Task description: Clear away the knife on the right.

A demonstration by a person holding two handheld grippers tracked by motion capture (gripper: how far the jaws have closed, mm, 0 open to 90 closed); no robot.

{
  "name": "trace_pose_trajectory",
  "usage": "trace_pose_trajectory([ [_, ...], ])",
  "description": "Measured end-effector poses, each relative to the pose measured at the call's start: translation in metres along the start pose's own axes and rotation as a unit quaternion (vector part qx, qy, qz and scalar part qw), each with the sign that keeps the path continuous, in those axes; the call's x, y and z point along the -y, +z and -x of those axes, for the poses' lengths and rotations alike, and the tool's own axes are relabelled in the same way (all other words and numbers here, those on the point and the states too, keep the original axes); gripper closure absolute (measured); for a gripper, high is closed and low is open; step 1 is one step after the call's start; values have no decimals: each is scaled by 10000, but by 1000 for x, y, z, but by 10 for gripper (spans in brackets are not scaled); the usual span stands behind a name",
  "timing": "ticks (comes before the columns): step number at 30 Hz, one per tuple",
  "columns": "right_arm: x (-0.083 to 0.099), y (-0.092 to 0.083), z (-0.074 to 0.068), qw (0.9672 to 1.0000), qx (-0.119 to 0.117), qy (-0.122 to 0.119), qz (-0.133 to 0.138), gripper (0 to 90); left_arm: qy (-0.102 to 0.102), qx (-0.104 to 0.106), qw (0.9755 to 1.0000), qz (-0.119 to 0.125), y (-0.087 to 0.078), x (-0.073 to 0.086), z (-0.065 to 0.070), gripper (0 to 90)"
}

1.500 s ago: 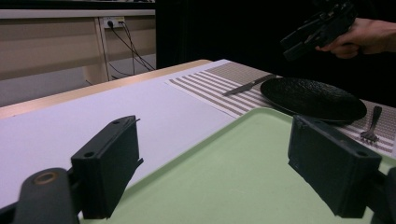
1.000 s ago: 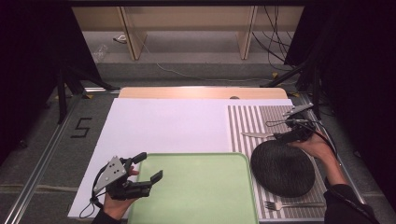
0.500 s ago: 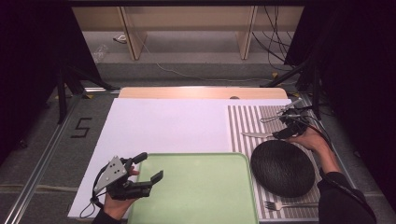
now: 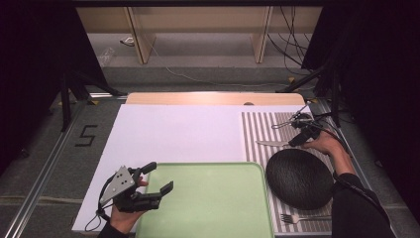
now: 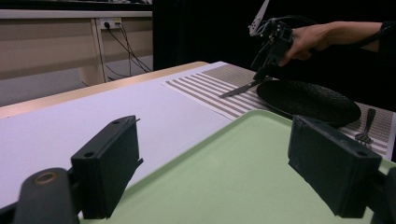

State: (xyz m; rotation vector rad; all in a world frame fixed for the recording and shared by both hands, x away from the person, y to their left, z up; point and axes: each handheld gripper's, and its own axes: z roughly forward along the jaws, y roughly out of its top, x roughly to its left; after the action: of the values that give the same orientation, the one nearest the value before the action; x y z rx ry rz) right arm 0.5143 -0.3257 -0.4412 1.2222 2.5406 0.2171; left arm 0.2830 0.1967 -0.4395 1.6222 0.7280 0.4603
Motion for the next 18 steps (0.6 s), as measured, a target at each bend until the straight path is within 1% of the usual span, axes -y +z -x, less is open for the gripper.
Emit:
trace_pose_trajectory([
  [1, 0, 0, 0, 10000, 0, 0, 0, 302, 5, 3, 10000, -2, 0, 0, 0, 162],
  [2, -2, 2, 0, 9999, 21, -43, -116, 304, -2, 4, 10000, -1, 0, 0, 0, 162],
  [3, -2, 3, 0, 9999, 25, -21, -156, 305, -6, 9, 10000, -1, 0, 0, 0, 162],
  [4, -3, 4, 1, 9998, 26, -56, -207, 309, -2, 11, 10000, -4, 0, 0, 0, 162],
  [7, -5, 5, 1, 9995, 29, -101, -284, 332, 10, 16, 10000, -16, 1, 0, 1, 162],
  [8, -5, 6, 1, 9995, 37, -84, -296, 333, 10, 16, 10000, -16, 1, 0, 1, 162],
  [9, -5, 7, 2, 9993, 21, -143, -342, 336, 12, 17, 10000, -10, 1, 0, 1, 162],
  [10, -5, 7, 2, 9993, 21, -143, -342, 336, 15, 19, 10000, -8, 1, 0, 1, 162],
  [11, -6, 8, 2, 9990, 43, -155, -420, 341, 16, 18, 10000, -8, 1, 0, 1, 162],
  [16, -5, 11, 3, 9988, 48, -139, -473, 360, 17, 16, 10000, -10, 1, 0, 1, 162],
  [18, -5, 13, 4, 9983, 82, -186, -547, 371, 6, 15, 10000, -10, 1, 0, 0, 162],
])
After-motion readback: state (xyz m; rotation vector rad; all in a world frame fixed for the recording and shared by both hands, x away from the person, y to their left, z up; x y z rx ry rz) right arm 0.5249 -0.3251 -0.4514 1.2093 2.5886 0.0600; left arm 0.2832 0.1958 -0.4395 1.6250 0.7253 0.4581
